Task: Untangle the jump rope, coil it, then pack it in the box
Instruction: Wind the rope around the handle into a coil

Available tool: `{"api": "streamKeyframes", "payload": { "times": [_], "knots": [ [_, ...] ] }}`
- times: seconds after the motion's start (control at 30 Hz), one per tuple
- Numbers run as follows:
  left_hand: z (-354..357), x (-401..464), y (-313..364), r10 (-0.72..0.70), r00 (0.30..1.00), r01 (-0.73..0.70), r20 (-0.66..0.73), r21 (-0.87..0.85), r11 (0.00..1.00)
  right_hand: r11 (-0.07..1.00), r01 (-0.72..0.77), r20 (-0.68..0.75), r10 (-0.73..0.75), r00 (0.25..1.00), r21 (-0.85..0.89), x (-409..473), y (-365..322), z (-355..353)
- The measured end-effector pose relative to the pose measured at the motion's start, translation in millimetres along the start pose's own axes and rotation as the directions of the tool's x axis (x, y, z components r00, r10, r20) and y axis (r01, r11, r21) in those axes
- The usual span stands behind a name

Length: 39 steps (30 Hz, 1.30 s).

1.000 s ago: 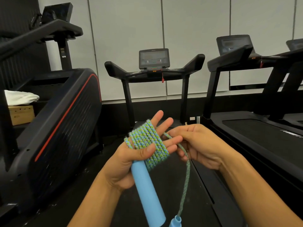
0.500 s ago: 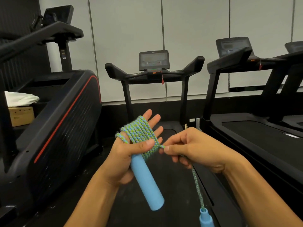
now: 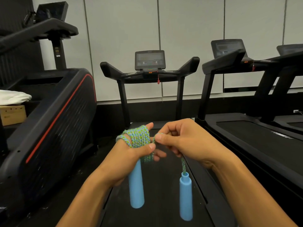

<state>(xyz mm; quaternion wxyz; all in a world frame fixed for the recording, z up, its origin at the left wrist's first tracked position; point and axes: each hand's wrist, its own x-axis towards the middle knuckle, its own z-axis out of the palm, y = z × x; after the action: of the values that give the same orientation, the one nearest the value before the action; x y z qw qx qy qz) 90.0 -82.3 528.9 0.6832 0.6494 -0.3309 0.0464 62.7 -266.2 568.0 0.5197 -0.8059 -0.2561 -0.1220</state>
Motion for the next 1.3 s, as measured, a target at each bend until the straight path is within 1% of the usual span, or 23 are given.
{"api": "streamKeyframes", "payload": {
  "times": [0.13,0.17,0.27,0.33,0.4,0.47,0.53,0.63,0.7,0.77,0.83,0.9,0.97,1.03,1.1,1.13,1.2,1.23,1.3],
  "knots": [
    [1,-4,4,-0.03,0.997,0.026,0.077,0.058,0.998,0.989,0.132,-0.077,-0.137,0.988,-0.073,2,1,4],
    [2,-5,6,-0.038,0.994,0.034,0.099,0.042,0.999,0.984,0.153,-0.101,-0.161,0.982,-0.09,2,1,5],
    [-1,-5,4,-0.075,0.984,0.087,0.164,-0.064,0.994,0.981,0.187,-0.171,-0.191,0.967,-0.04,3,3,3],
    [-2,-6,3,-0.087,0.964,0.13,0.251,-0.159,0.979,0.983,0.185,-0.163,-0.184,0.969,-0.009,4,6,2],
    [-3,-8,1,-0.084,0.933,0.183,0.351,-0.26,0.948,0.982,0.173,-0.14,-0.161,0.977,0.078,4,9,4],
    [-4,-8,1,-0.053,0.895,0.226,0.443,-0.349,0.909,0.959,0.134,-0.074,-0.119,0.99,0.249,5,13,6],
    [-4,-7,-1,-0.025,0.866,0.264,0.5,-0.414,0.871,0.891,0.076,0.033,-0.101,0.994,0.449,3,15,10],
    [-4,-4,-5,0.021,0.848,0.292,0.53,-0.5,0.815,0.777,0.006,0.119,-0.104,0.987,0.629,2,15,17],
    [-3,-1,-8,0.031,0.863,0.288,0.504,-0.541,0.79,0.719,-0.018,0.129,-0.1,0.987,0.694,3,16,19],
    [-2,2,-8,0.059,0.88,0.286,0.471,-0.625,0.726,0.702,-0.024,0.102,-0.07,0.992,0.712,5,16,19],
    [-7,6,-6,0.07,0.914,0.264,0.4,-0.716,0.647,0.726,-0.025,0.079,-0.04,0.996,0.687,8,18,17],
    [-11,9,-5,0.076,0.942,0.216,0.327,-0.764,0.608,0.756,-0.052,0.093,-0.012,0.996,0.653,9,19,17],
    [-13,9,-4,0.089,0.964,0.133,0.249,-0.746,0.653,0.781,-0.099,0.12,0.031,0.992,0.617,9,18,17],
    [-14,7,-1,0.079,0.984,0.052,0.163,-0.674,0.737,0.803,-0.136,0.147,0.061,0.987,0.58,8,16,15],
    [-15,5,2,0.081,0.992,-0.002,0.097,-0.629,0.777,0.822,-0.18,0.184,0.093,0.979,0.54,6,15,11],
    [-15,5,2,0.067,0.996,-0.013,0.065,-0.608,0.794,0.849,-0.193,0.191,0.111,0.975,0.492,6,15,10],
    [-16,6,1,0.014,1.0,-0.005,0.013,-0.559,0.829,0.917,-0.19,0.157,0.143,0.977,0.35,5,14,10],
    [-16,6,1,-0.005,1.0,0.001,-0.007,-0.541,0.841,0.935,-0.183,0.12,0.153,0.981,0.305,5,12,12],
    [-14,5,0,-0.017,0.999,-0.002,-0.034,-0.508,0.861,0.934,-0.18,0.056,0.171,0.984,0.308,7,10,18]
  ]
}}
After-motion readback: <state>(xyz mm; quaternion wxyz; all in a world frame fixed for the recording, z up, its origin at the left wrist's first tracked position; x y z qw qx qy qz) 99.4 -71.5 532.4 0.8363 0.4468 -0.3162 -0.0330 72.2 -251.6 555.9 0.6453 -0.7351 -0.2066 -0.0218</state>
